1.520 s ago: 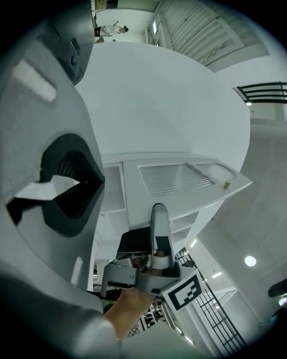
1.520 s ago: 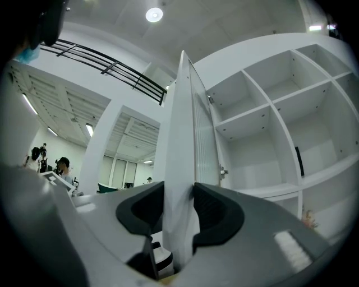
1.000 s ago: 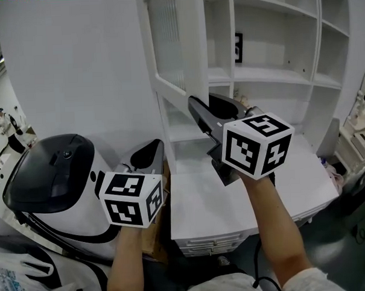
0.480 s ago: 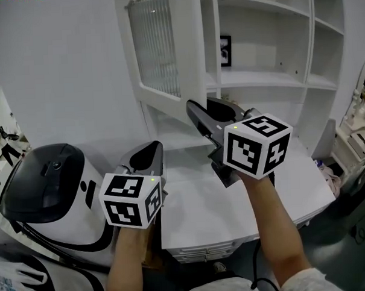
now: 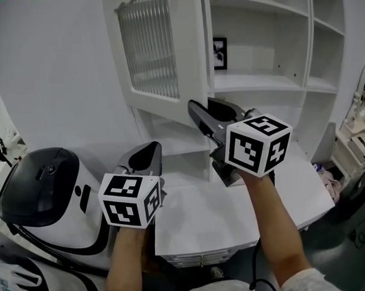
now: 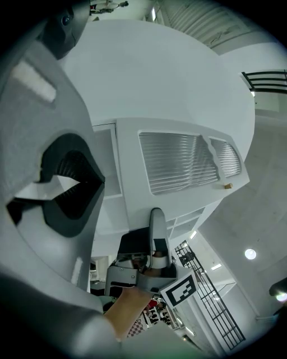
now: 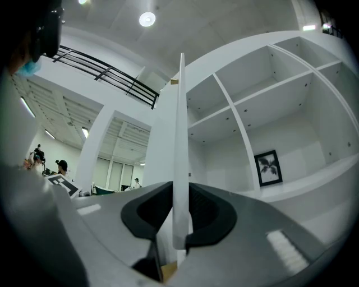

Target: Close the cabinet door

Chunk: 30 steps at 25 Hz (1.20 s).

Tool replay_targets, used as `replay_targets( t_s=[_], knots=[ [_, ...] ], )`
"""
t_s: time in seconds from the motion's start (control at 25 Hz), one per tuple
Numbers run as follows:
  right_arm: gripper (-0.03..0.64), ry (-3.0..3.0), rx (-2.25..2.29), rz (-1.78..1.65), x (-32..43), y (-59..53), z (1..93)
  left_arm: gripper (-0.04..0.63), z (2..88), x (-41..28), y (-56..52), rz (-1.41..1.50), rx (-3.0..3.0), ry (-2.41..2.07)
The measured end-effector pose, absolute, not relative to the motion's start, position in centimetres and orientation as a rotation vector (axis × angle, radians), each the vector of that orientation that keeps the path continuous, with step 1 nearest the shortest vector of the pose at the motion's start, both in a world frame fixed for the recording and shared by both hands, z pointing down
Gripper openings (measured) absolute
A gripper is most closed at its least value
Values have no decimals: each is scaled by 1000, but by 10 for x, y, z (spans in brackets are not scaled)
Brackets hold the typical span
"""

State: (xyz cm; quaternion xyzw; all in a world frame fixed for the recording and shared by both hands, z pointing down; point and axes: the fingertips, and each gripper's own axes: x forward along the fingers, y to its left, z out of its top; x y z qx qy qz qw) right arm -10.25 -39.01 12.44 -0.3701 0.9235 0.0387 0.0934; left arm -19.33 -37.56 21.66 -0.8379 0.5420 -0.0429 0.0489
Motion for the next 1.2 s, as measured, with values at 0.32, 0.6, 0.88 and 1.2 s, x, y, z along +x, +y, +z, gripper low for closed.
replay_targets(
  t_s=[0.32, 0.6, 0.88, 1.2],
  knots=[
    [86, 2727, -1087, 111, -87, -408, 124, -3, 216, -185, -390, -144, -2539, 1659],
    [98, 2717, -1101, 105, -77, -426, 125, -3, 215, -179, -400, -148, -2537, 1651],
    [117, 2692, -1173, 143, -66, -442, 124, -3, 214, -174, -413, -147, -2535, 1649],
    [137, 2674, -1280, 244, -56, -459, 125, -3, 214, -157, -428, -140, -2552, 1614]
  ],
)
